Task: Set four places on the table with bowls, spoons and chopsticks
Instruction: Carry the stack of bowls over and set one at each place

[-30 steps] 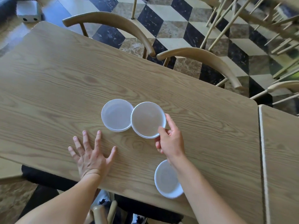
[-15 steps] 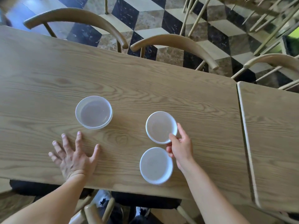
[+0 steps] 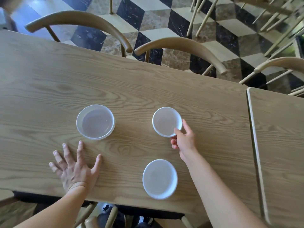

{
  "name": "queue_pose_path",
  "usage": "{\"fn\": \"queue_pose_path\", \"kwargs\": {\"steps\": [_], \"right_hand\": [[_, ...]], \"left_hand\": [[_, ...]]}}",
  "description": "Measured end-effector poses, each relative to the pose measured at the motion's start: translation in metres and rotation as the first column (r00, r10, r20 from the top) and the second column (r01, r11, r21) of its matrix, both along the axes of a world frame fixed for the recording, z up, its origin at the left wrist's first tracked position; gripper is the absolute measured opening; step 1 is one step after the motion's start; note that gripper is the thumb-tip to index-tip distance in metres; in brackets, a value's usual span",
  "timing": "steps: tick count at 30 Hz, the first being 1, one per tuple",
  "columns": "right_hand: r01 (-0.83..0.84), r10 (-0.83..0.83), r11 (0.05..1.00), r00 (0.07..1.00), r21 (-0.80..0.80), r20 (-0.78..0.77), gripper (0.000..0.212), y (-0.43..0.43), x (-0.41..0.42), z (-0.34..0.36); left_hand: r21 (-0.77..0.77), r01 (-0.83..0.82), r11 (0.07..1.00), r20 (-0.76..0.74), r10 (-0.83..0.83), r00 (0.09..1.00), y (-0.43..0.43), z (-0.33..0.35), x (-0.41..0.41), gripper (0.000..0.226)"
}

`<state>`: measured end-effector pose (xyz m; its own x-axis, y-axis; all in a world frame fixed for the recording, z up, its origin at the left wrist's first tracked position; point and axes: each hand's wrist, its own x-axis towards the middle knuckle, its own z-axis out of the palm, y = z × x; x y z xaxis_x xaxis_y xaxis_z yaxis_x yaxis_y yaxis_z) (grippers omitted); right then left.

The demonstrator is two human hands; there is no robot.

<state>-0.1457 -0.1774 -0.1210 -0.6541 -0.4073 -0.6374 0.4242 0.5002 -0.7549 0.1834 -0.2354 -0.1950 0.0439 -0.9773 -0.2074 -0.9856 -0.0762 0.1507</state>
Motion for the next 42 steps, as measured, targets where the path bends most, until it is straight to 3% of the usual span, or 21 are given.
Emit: {"fn": "queue_pose_path", "kwargs": {"steps": [15,20,29,42], "right_hand": [[0.044,-0.043,0.998,0.998,0.038,-0.035,0.060,-0.107,-0.069,0.004],[0.037,-0.036,0.999,0.999,0.035,-0.030,0.050,-0.130,-0.077,0.006],[0.129,-0.129,0.992,0.991,0.009,0.018,0.019,-0.142,-0.081,0.000],[0.192,-0.184,0.979,0.976,-0.064,0.116,0.019,-0.132,-0.064,0.007]], "left_hand": [[-0.024,0.001,1.000,0.029,0.000,1.000,0.001,-0.009,0.003,0.095],[-0.020,-0.008,1.000,0.015,0.008,1.000,0.000,-0.006,0.001,0.096],[-0.018,-0.008,1.000,0.008,0.008,1.000,0.000,-0.002,0.000,0.095],[-0.005,-0.008,1.000,0.004,0.008,1.000,0.000,-0.002,0.001,0.095]]}}
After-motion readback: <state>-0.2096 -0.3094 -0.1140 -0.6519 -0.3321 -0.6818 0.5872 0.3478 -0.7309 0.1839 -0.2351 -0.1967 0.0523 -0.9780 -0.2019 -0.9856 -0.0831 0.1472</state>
